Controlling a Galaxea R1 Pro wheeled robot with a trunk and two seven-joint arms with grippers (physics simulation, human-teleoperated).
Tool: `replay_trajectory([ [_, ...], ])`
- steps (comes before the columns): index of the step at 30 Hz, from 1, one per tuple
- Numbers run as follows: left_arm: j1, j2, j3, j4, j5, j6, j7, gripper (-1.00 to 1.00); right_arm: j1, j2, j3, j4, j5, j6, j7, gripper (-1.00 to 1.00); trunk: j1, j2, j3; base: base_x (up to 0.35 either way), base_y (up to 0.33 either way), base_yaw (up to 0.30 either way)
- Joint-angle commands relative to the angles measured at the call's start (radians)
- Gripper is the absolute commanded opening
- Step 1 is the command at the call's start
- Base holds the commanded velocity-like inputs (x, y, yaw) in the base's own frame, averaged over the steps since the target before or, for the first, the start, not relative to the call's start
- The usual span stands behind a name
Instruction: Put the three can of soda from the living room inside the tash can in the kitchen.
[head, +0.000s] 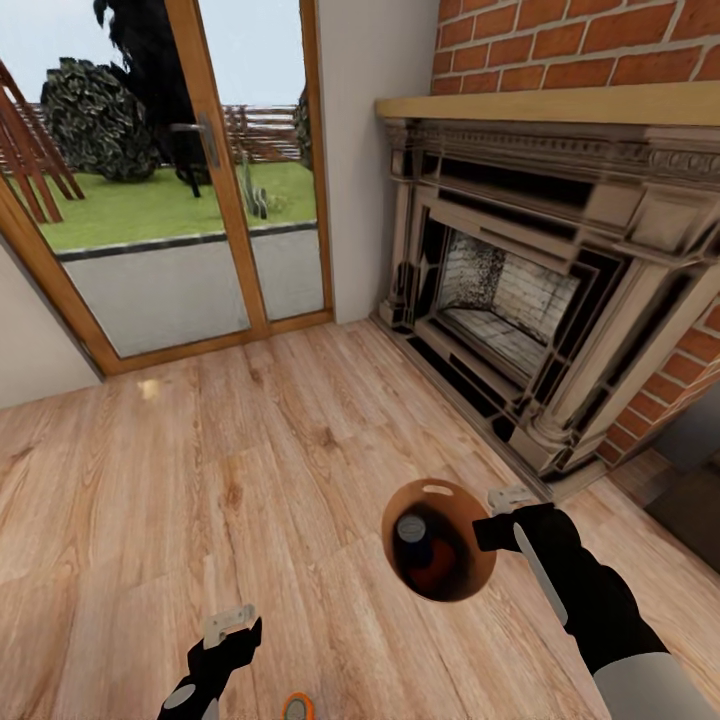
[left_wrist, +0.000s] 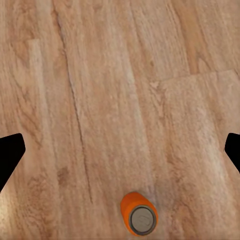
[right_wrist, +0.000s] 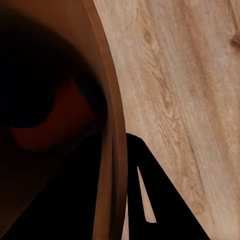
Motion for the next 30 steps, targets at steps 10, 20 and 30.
replay_trajectory([
  [10, 0.000, 0.000, 0.000, 0.001, 0.000, 0.000, 0.000, 1.00, 0.000, 0.000, 0.000, -0.001, -0.016, 0.000, 0.005, -1.00, 0.038, -0.070, -0.048, 0.000, 0.000, 0.000],
  [20, 0.000, 0.000, -0.009, 0.003, 0.000, 0.000, 0.000, 1.00, 0.000, 0.001, 0.001, -0.001, -0.016, 0.000, 0.005, -1.00, 0.077, -0.140, -0.095, 0.000, 0.000, 0.000],
  [30, 0.000, 0.000, -0.021, 0.003, 0.000, 0.000, 0.000, 1.00, -0.001, 0.002, 0.002, -0.001, -0.016, 0.000, 0.005, -1.00, 0.115, -0.210, -0.143, 0.000, 0.000, 0.000],
])
